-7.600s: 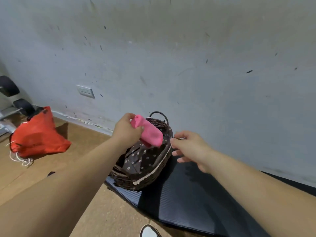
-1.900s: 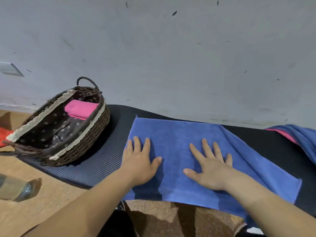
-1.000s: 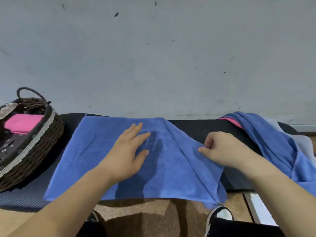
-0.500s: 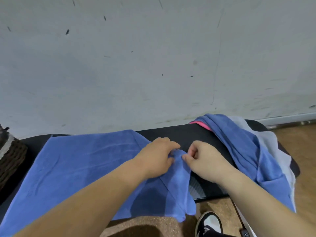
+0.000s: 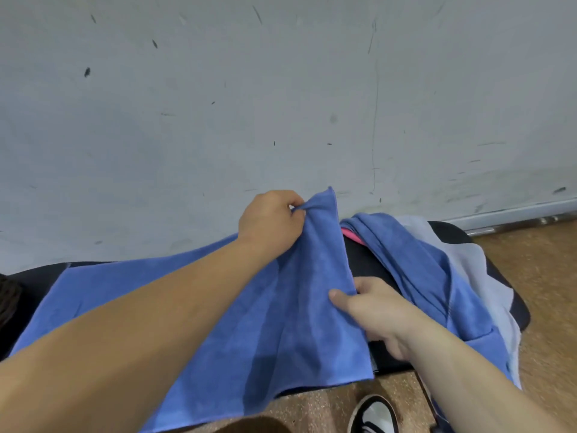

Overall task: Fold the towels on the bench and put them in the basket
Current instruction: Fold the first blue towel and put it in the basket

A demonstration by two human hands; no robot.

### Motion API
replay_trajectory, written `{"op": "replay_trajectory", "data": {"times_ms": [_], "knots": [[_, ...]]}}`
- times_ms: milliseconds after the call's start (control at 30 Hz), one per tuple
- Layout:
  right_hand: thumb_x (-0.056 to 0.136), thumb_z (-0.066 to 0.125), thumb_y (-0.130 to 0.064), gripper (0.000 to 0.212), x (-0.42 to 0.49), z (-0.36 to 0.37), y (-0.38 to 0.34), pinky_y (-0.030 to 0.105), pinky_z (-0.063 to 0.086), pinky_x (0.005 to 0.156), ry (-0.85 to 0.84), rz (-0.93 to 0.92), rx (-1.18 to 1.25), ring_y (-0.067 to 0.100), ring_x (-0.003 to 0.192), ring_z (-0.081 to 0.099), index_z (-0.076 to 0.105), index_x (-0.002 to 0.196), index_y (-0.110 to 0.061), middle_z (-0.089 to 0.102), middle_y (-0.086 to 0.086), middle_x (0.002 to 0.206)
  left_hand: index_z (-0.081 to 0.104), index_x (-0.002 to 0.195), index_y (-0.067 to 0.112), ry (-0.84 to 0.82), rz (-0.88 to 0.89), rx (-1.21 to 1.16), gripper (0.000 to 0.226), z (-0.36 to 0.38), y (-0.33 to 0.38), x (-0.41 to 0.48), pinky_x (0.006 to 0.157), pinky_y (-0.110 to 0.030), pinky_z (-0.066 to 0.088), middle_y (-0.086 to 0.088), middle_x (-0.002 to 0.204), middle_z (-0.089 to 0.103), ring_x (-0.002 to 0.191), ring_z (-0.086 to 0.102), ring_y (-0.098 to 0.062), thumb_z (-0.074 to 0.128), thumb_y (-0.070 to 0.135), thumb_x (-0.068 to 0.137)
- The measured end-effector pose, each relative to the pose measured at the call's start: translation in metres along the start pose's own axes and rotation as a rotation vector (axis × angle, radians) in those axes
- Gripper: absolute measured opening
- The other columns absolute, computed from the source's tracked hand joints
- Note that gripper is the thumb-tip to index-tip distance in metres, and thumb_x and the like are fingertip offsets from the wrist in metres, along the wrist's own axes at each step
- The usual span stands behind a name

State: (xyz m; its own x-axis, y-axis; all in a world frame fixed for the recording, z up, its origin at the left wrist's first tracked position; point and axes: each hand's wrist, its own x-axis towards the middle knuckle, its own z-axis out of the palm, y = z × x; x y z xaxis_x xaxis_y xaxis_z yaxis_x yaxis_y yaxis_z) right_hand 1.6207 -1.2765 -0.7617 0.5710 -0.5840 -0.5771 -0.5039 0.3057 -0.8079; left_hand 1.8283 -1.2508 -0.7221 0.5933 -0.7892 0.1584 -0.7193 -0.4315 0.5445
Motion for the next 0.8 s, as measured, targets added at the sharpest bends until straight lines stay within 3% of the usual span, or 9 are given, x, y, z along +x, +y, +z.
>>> {"op": "replay_trajectory", "data": {"times_ms": [67,200,333,400,533,633,700,733,800], "knots": [[0.099,0.064,-0.025,0.018,0.001,-0.009,0.001,0.026,0.057,0.056,0.135,-0.043,0.040,0.017,0.070,0.074,0.072,0.093,-0.010,0.079,0.002,0.085,0.073,0.096,0.032,-0.038,-0.032,0.004,0.018,0.011,0.002,0.007,0.074,-0.035,0.056,0.015,0.070,0.062,0.083,0.065,-0.019,0.057,0.024,0.091],[0.093,0.068,-0.031,0.023,0.009,-0.026,0.015,0.031,0.048,0.057,0.309,-0.096,-0.294,0.018,0.063,0.058,0.061,0.085,-0.011,0.060,0.000,0.069,0.051,0.142,0.023,-0.295,-0.032,0.175,0.053,0.044,-0.008,-0.005,0.097,-0.043,0.052,-0.003,0.128,0.064,0.121,0.060,-0.028,0.059,0.037,0.092],[0.090,0.070,-0.029,0.018,0.004,-0.033,0.015,0.044,0.061,0.052,0.269,-0.069,-0.379,0.028,0.076,0.068,0.063,0.094,-0.013,0.064,0.006,0.079,0.013,0.162,0.030,-0.564,0.064,0.417,0.079,0.076,-0.015,-0.045,0.124,-0.061,0.010,-0.005,0.171,0.007,0.157,0.003,-0.035,0.039,0.065,0.096],[0.089,0.071,-0.026,0.019,-0.002,-0.035,0.012,0.046,0.062,0.050,0.210,-0.035,-0.419,0.030,0.075,0.070,0.062,0.093,-0.010,0.065,0.011,0.082,-0.007,0.162,0.034,-0.612,0.070,0.459,0.076,0.084,-0.016,-0.056,0.122,-0.064,-0.009,-0.003,0.170,-0.019,0.155,-0.020,-0.035,0.024,0.065,0.100],[0.088,0.070,-0.024,0.021,-0.009,-0.038,0.013,0.050,0.063,0.054,0.133,0.032,-0.505,0.039,0.064,0.073,0.060,0.082,-0.007,0.063,0.013,0.072,-0.013,0.161,0.036,-0.647,0.062,0.475,0.074,0.081,-0.015,-0.053,0.121,-0.063,-0.011,-0.003,0.169,-0.025,0.154,-0.025,-0.034,0.020,0.066,0.101],[0.087,0.071,-0.026,0.021,-0.011,-0.037,0.011,0.041,0.061,0.050,0.128,-0.002,-0.477,0.030,0.049,0.062,0.058,0.080,-0.012,0.055,0.008,0.063,0.025,0.159,0.029,-0.606,0.055,0.491,0.069,0.072,-0.002,-0.042,0.122,-0.061,0.013,-0.010,0.170,0.009,0.155,0.006,-0.038,0.030,0.064,0.100],[0.087,0.068,-0.026,0.021,-0.015,-0.033,0.008,0.035,0.052,0.047,0.144,-0.090,-0.432,0.023,0.048,0.053,0.054,0.078,-0.014,0.050,0.005,0.060,0.060,0.116,0.018,-0.435,0.085,0.433,0.054,0.066,0.016,-0.035,0.106,-0.051,0.041,-0.013,0.140,0.050,0.131,0.044,-0.035,0.036,0.063,0.099],[0.088,0.067,-0.026,0.022,-0.017,-0.031,0.006,0.034,0.048,0.047,0.137,-0.131,-0.415,0.021,0.050,0.048,0.052,0.077,-0.015,0.048,0.003,0.059,0.056,0.092,0.017,-0.370,0.079,0.356,0.050,0.065,0.026,-0.030,0.093,-0.045,0.048,-0.009,0.118,0.057,0.114,0.054,-0.031,0.040,0.064,0.098],[0.092,0.065,-0.026,0.026,-0.024,-0.029,0.003,0.030,0.040,0.050,0.109,-0.189,-0.418,0.017,0.053,0.041,0.047,0.076,-0.017,0.044,0.000,0.060,0.046,0.075,0.019,-0.357,0.020,0.230,0.050,0.066,0.043,-0.021,0.071,-0.036,0.050,0.001,0.090,0.059,0.090,0.062,-0.024,0.053,0.066,0.089]]}}
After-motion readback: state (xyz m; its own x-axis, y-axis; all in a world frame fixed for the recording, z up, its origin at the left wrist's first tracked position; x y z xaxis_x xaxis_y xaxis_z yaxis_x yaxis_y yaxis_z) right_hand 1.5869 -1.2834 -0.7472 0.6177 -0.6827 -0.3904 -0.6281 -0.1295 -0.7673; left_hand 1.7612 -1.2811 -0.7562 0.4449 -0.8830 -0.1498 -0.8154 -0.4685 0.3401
